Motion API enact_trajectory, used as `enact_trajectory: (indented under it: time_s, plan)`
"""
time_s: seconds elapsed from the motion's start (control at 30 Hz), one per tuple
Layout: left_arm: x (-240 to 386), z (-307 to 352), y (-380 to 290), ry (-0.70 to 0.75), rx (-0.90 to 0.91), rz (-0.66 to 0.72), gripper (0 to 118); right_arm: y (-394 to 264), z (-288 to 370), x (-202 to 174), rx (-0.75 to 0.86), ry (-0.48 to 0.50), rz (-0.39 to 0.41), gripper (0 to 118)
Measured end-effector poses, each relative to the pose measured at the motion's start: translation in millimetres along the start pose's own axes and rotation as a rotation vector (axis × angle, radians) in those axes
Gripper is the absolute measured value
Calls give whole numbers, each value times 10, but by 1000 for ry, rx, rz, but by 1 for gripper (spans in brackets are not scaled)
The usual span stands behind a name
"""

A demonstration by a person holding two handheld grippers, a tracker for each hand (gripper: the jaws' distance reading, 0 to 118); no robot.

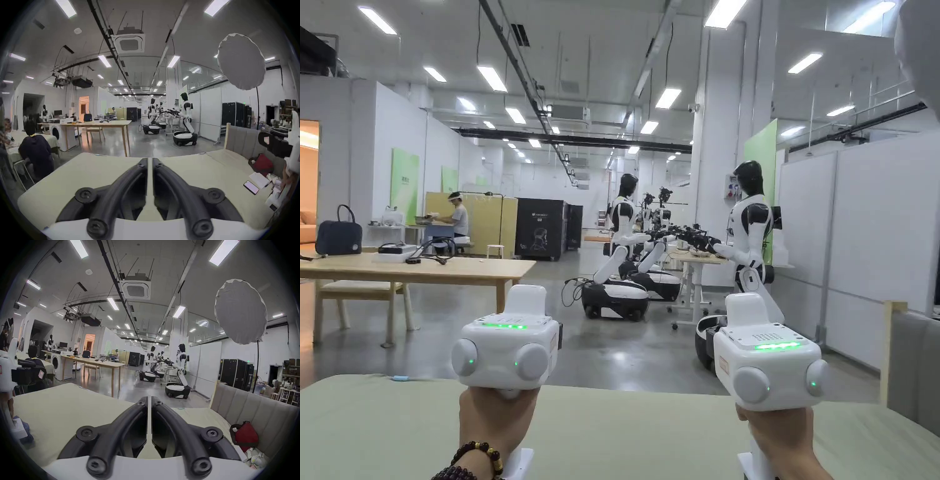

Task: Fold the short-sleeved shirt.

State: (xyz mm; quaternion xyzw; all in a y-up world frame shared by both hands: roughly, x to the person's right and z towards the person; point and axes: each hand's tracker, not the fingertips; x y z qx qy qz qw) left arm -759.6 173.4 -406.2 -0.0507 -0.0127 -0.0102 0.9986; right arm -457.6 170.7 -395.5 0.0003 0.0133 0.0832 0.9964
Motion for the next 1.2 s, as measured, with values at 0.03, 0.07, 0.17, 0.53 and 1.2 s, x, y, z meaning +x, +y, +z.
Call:
enact_trajectory:
  time_s: [0.03,0.07,0.17,0.53,1.2]
  plan:
    - [-19,-19,16,-1,-14,-4,19,-2,-1,3,3,2,-7,17]
    - [-36,-23,18,-2,-15,-2,38,4,8,-3,0,7,-16,43]
    - [-97,-66,23,-5,-45,22,118,-40,34,-6,0,15,-61,118]
    - [-142,-39,-97,-12,-23,80,118,142,69,230,-81,-102,-329,118]
    - [-198,-2,-65,3,-13,44,118,272,466,12,-51,-111,-242,118]
